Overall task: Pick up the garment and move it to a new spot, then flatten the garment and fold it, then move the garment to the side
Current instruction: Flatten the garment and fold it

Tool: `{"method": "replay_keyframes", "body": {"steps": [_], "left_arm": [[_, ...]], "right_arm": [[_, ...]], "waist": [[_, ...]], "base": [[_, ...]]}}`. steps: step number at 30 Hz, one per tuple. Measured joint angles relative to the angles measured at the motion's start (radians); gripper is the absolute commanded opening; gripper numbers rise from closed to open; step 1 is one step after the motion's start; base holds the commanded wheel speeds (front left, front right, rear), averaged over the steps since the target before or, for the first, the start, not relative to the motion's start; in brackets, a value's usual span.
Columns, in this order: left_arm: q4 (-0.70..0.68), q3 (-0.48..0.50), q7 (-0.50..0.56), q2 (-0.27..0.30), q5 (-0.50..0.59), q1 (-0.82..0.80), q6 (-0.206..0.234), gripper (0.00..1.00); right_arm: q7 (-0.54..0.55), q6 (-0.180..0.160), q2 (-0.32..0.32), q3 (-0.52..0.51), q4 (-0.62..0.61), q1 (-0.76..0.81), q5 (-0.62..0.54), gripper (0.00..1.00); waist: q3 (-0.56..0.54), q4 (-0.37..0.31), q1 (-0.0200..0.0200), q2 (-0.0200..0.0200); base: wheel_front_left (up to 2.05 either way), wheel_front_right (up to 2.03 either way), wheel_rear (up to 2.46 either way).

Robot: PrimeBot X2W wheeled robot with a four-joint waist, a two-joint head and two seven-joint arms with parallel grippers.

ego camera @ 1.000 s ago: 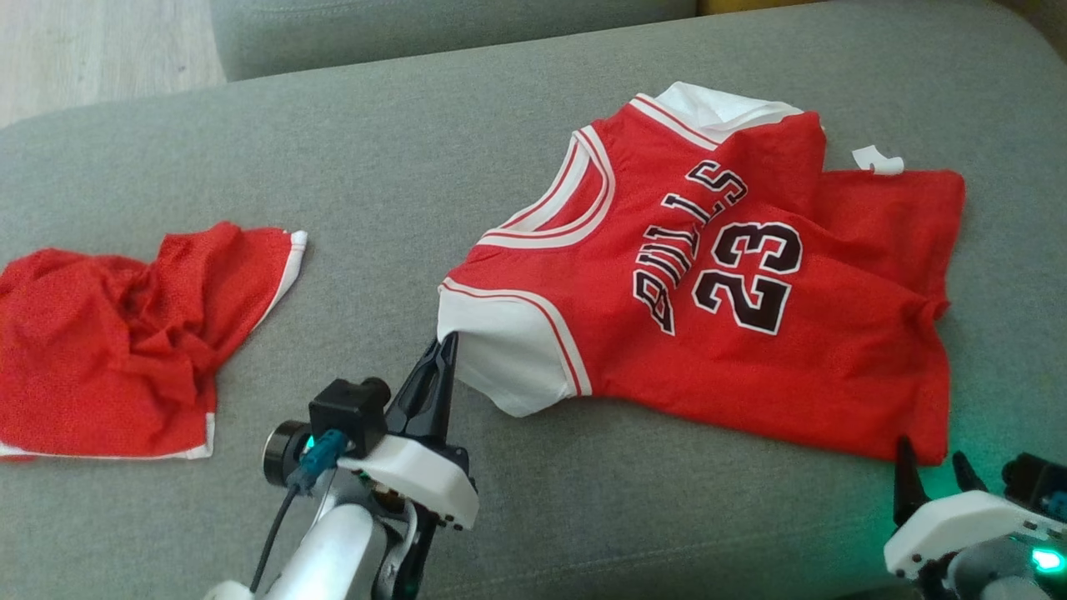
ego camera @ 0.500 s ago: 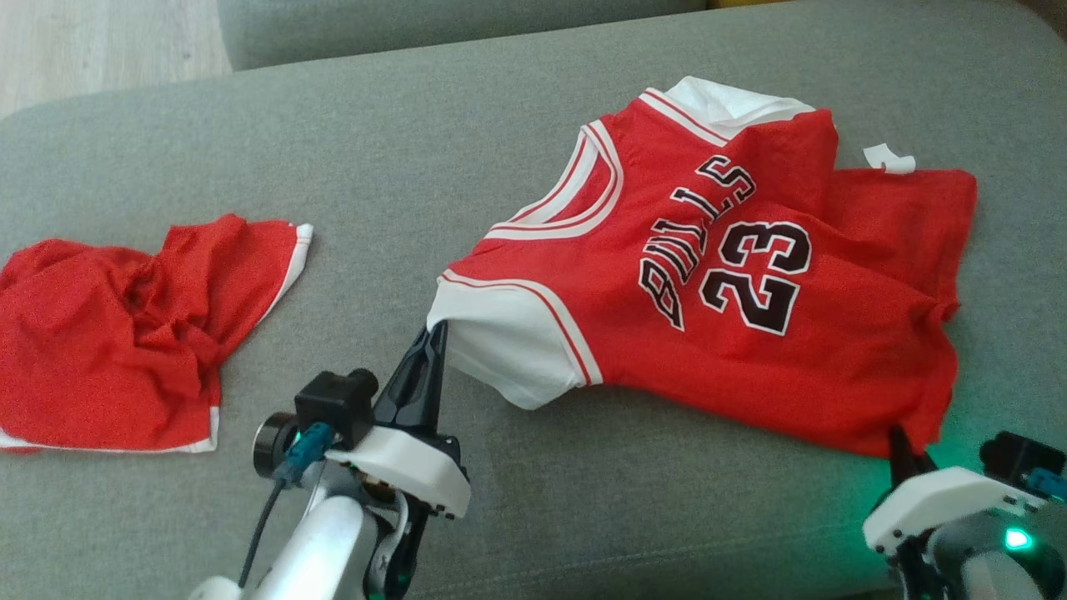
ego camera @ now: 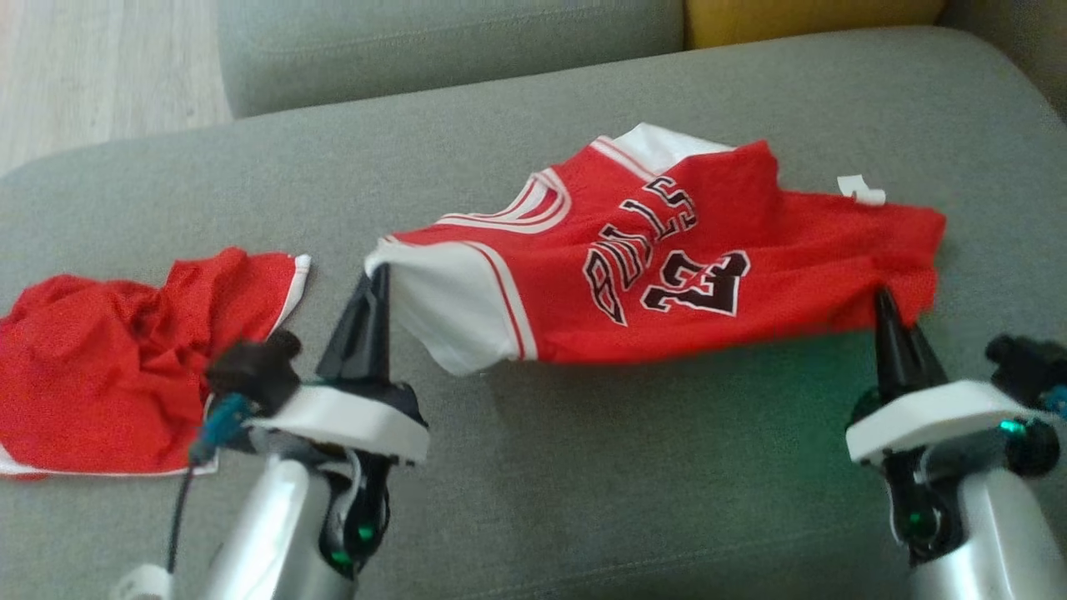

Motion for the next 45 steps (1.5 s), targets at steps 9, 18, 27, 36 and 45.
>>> {"method": "replay_keyframes", "body": {"steps": [9,18,27,36,45], "left_arm": [[-0.133,0.057,0.001,-0.003,-0.189,-0.064,0.007,0.00],[-0.352,0.076,0.043,-0.007,-0.308,-0.109,0.061,0.00],[-0.552,0.066,0.098,-0.007,-0.322,-0.026,0.122,0.00],[-0.491,0.077,0.205,0.014,-0.345,-0.152,0.145,0.00],[-0.058,0.083,0.300,0.061,-0.315,-0.693,0.114,0.00]], "right_arm": [[0.017,0.000,-0.056,0.077,-0.243,-0.069,0.074,0.00],[0.062,0.000,-0.068,0.096,-0.349,-0.136,0.097,0.00],[0.170,0.000,-0.028,0.029,-0.491,-0.055,0.099,0.00],[0.298,0.000,-0.009,-0.050,-0.476,-0.117,0.122,0.00],[0.325,0.000,-0.013,-0.118,-0.048,-0.676,0.030,0.00]], "waist": [[-0.056,-0.007,0.0000,0.0000],[-0.109,-0.008,0.0000,0.0000],[-0.141,-0.010,0.0000,0.0000],[-0.085,-0.010,0.0000,0.0000],[0.100,-0.003,0.0000,0.0000]], "base": [[0.00,0.00,0.00],[0.00,0.00,0.00],[0.00,0.00,0.00],[0.00,0.00,0.00],[0.00,0.00,0.00]]}}
